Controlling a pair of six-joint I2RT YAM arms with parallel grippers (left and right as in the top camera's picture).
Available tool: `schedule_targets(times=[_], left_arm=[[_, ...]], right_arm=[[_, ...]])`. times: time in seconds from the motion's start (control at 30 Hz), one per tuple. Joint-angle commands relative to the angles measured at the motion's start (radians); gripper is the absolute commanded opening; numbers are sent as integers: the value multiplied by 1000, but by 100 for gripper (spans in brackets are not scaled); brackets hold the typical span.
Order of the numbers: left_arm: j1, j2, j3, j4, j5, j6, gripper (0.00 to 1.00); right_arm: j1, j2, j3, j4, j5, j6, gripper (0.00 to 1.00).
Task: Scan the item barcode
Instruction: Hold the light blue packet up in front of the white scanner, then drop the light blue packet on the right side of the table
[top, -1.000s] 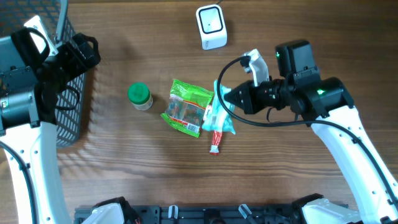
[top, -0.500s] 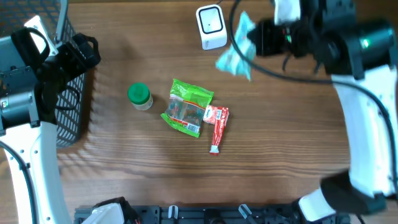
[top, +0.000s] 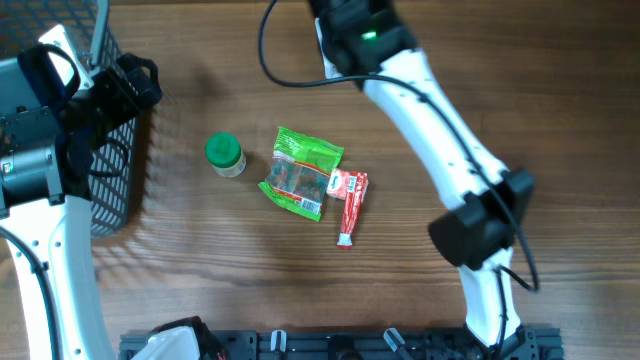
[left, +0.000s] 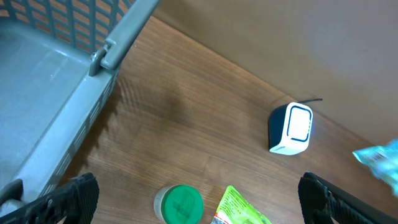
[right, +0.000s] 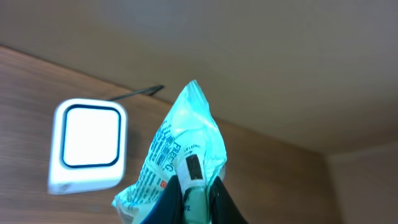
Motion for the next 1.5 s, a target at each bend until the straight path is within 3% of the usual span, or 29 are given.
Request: schedule_targets(times=[0.0,0.2,0.53,0.67,0.87,1.03,1.23,1.33,1.47], left_arm=[[5,2,8,2,7,-2,100],[5,2,8,2,7,-2,100],[5,2,8,2,7,-2,100],[5,2,8,2,7,-2,100],[5,2,8,2,7,-2,100],[5,2,8,2,7,-2,100],[5,2,8,2,7,-2,100],[5,2,8,2,7,-2,100],[5,2,8,2,7,-2,100]], right_arm=[[36,95,10,207,329,-217,4],[43,230,9,421,361,-222,4],[45,415,9,705,357,-415,4],[46,459,9,743,349,-506,4],[55,430,10,681,265,-428,4],[49,274,10,508,163,-369,4],[-53,-1,11,-28,-268,77,4],[-206,-101,10,-284,-523,246,4],[-476,-104,-6,-538,-848,270,4]])
